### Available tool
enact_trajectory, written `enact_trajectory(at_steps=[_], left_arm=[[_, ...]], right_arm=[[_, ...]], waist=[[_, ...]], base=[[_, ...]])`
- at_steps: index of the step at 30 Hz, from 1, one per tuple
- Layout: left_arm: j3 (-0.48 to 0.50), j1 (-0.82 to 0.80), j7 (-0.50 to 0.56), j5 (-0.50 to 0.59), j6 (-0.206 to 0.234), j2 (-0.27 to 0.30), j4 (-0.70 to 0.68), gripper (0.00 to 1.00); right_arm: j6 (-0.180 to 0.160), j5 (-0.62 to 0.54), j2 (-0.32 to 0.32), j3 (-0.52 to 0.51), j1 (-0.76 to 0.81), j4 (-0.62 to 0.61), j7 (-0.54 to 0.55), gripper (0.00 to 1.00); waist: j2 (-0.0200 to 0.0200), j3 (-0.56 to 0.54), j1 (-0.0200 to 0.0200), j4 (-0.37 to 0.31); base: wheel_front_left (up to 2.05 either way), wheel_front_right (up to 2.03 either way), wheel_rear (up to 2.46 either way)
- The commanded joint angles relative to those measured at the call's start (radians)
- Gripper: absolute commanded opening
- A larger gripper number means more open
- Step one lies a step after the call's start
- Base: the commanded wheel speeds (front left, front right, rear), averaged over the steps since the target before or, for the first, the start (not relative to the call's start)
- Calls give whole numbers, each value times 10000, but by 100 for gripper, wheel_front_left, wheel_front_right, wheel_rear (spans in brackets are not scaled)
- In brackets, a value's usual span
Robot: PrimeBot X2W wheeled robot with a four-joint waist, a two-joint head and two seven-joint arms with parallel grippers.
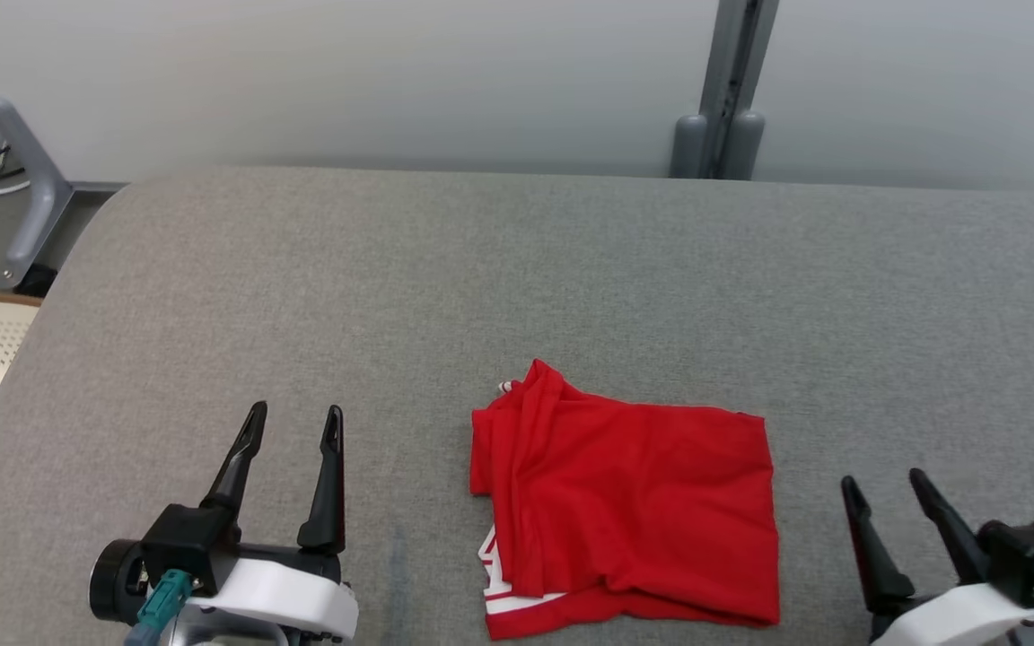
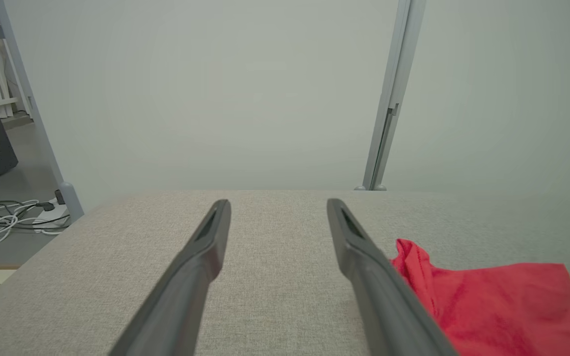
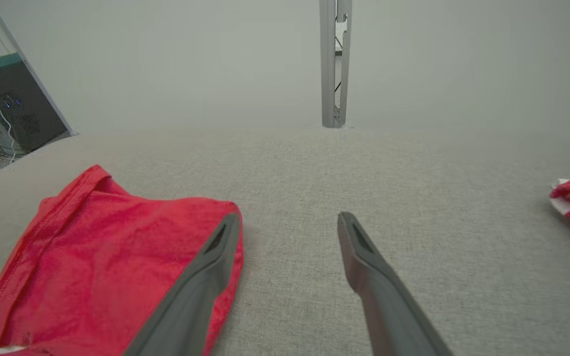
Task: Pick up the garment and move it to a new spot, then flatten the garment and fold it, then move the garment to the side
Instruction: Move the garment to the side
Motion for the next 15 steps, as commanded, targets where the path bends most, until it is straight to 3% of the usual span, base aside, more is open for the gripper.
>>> enact_trajectory(at_steps=[1,15], left_arm=[[-1,-231,-89,42,-31,8,64,100],[-203,-815,-451,-49,-134,-215,643,100]], right_arm=[[16,82,-98,219,-283,333,-47,100],[11,1323,87,2118,-1824,4586,140,100]], waist=[[-1,332,0,301],[-1,843,0,806]], base=[[0,0,0],[0,0,0]])
